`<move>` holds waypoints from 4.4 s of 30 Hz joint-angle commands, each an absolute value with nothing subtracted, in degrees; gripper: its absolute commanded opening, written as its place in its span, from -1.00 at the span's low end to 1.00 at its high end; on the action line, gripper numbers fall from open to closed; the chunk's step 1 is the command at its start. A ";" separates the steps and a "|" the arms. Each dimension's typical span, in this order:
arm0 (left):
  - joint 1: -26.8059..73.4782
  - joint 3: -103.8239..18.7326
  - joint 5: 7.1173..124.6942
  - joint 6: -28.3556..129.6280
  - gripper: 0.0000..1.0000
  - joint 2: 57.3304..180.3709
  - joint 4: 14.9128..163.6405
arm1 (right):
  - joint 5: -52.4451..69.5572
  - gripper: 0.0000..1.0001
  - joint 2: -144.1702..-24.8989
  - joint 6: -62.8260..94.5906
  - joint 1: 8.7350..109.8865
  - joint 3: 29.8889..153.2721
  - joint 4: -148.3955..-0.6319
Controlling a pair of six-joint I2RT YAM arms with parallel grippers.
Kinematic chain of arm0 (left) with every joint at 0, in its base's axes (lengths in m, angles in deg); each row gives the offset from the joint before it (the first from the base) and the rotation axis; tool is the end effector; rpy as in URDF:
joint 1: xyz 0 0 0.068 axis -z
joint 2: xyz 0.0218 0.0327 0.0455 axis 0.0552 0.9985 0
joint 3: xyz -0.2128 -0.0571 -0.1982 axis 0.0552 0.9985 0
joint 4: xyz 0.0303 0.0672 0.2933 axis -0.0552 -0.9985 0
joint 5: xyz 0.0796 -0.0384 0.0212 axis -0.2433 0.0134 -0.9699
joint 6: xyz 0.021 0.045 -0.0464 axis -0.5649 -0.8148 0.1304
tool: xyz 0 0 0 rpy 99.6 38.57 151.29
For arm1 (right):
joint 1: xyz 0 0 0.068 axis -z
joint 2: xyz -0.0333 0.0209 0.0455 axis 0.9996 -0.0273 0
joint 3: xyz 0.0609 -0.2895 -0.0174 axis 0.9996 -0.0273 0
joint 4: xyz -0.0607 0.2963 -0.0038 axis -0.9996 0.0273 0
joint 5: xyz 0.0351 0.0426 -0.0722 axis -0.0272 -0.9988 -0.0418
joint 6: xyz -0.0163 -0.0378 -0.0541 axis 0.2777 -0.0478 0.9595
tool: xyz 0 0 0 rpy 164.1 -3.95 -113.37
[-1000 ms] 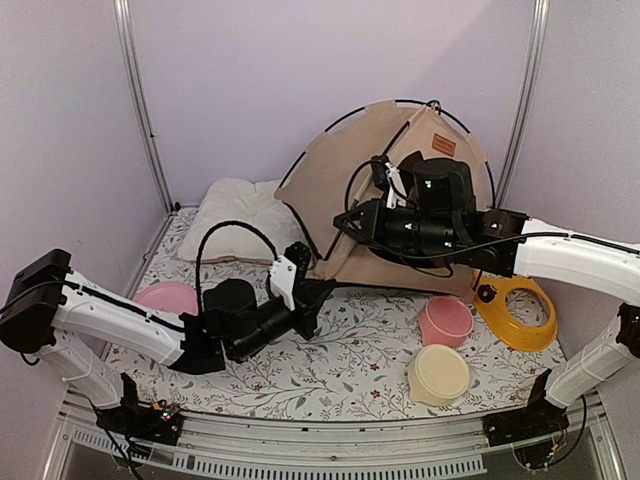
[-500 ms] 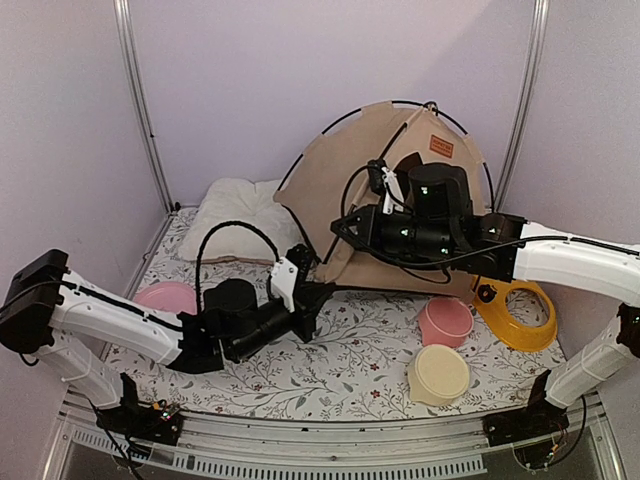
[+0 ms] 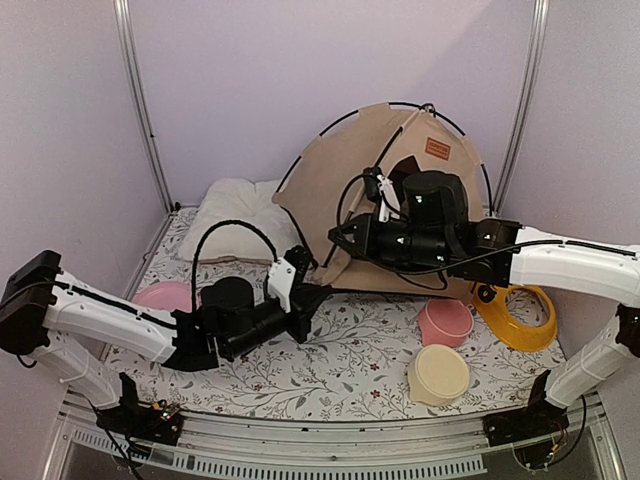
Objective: Set up the pet tent
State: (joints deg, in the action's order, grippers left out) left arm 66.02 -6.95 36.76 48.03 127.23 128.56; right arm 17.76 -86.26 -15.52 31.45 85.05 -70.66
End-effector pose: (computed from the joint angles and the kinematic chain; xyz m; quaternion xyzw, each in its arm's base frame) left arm 0.1435 -0.3231 0.2165 0.2609 0.6923 -0.3111 0.5965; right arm 0.2195 0.3349 0.3494 -0.1241 0.8002 0.4258 0.4038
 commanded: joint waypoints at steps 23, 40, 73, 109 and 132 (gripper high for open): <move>60.99 -14.10 48.95 47.17 -1.00 126.68 123.46 | 16.17 -1.00 -92.33 -14.67 28.77 84.85 -70.11; 56.73 -12.30 52.09 48.93 -1.00 124.98 119.76 | 9.01 -1.00 -91.99 -16.25 28.76 84.85 -75.10; 60.17 -11.31 57.68 47.88 -1.00 120.34 121.31 | 22.45 -1.00 -91.09 -16.86 28.76 80.97 -76.64; 57.72 -4.76 55.31 48.81 -0.67 114.52 104.37 | 21.01 -1.00 -94.46 -14.93 26.91 84.42 -74.23; 57.80 -11.71 51.50 47.68 -1.00 123.60 106.69 | 21.11 -1.00 -94.94 -14.61 26.45 84.85 -73.18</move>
